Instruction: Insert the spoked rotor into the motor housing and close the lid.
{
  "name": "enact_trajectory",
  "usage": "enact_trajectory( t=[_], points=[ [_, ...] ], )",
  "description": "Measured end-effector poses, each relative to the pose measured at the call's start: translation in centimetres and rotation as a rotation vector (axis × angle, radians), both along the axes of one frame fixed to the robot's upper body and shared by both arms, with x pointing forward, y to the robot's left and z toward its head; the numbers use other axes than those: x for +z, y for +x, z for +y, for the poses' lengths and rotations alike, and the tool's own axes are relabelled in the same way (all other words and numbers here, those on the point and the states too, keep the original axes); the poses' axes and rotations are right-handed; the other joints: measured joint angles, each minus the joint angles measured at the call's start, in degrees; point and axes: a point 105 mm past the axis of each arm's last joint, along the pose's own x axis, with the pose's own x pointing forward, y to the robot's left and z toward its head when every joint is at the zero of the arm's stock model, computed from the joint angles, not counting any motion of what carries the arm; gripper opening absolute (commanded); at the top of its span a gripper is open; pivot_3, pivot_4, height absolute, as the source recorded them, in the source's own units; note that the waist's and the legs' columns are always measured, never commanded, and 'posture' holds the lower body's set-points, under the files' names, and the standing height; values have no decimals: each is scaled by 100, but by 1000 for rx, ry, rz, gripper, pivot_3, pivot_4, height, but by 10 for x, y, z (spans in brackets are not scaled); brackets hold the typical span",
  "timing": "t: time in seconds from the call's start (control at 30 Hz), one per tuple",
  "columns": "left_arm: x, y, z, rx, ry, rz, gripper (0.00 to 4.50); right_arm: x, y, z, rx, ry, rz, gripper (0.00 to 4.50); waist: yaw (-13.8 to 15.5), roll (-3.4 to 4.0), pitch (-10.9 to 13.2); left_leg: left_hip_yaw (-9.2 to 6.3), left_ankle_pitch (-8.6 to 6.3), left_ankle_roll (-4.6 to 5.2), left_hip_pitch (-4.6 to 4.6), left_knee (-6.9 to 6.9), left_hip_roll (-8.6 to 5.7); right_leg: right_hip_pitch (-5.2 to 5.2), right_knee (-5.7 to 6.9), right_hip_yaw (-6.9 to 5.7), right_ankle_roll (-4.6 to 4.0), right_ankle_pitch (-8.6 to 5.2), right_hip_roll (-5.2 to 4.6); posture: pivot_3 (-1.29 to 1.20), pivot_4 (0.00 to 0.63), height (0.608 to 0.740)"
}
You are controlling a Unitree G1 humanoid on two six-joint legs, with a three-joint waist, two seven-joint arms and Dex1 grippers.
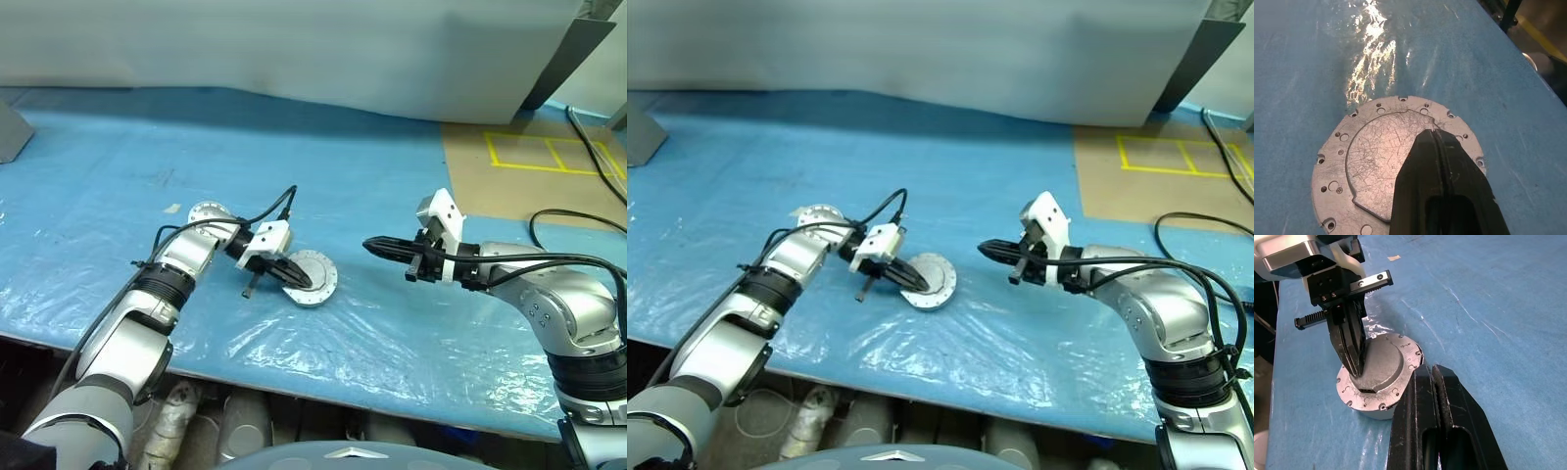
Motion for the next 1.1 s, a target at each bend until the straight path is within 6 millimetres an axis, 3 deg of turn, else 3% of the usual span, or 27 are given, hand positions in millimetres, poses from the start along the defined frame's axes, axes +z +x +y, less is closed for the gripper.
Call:
enact_trajectory(
  t=[0.13,0.2,0.33,0.4,0.47,0.53,0.63,0.7,0.87,0.9,1.1],
  points=[
    [7,7,-6,74,-65,33,43,-2,-3,6,28,16,13,0,-5,0,1,0,1,1,-5,4,0,-4,-2,0,0,0,0,0,150,740],
    [20,12,-5,106,-117,14,43,-2,-4,9,48,26,19,0,-15,1,2,0,1,1,-16,3,1,-16,-1,0,0,0,1,0,150,740],
    [90,17,-8,151,-333,-17,43,8,-6,19,107,46,-1,0,-43,2,3,-1,1,1,-34,3,0,-35,4,-1,2,2,2,0,150,740],
    [123,14,1,167,-388,-59,43,14,-6,26,145,43,-26,0,-85,4,3,0,1,0,-25,-6,-1,-35,2,3,3,2,6,0,150,740],
    [130,15,17,216,-377,-78,0,18,-5,37,184,43,-48,411,-117,11,2,1,0,-1,-19,-16,1,-35,3,3,11,7,11,0,150,740],
    [117,17,34,279,-323,-70,0,20,-4,49,225,34,-76,904,-148,17,0,1,-1,-3,-16,-18,2,-36,3,2,15,9,11,0,150,740],
    [64,9,68,396,-200,24,0,8,-3,64,289,4,-76,1942,-201,13,3,0,-3,-6,-38,-15,3,-46,-5,-5,17,10,10,0,150,740],
    [49,3,76,431,-176,51,0,-2,-3,67,312,-19,-56,2591,-163,8,6,-4,-2,-5,-64,-7,7,-57,-2,-14,17,10,10,0,150,740],
    [45,-17,89,473,-212,17,0,-13,-5,79,392,-38,-46,4290,-122,7,7,-3,-2,-5,-53,-2,7,-53,4,-10,2,1,8,0,150,740],
    [44,-20,89,476,-216,18,0,-15,-3,79,393,-43,-45,4475,-128,7,7,-2,-2,-5,-52,-2,7,-53,6,-9,-6,-4,8,0,150,740],
    [30,-37,85,508,-231,51,0,-31,6,80,402,-94,-40,4475,-152,7,7,-1,-1,-2,-48,12,9,-49,8,-6,-7,-4,9,0,150,740]
  ],
)
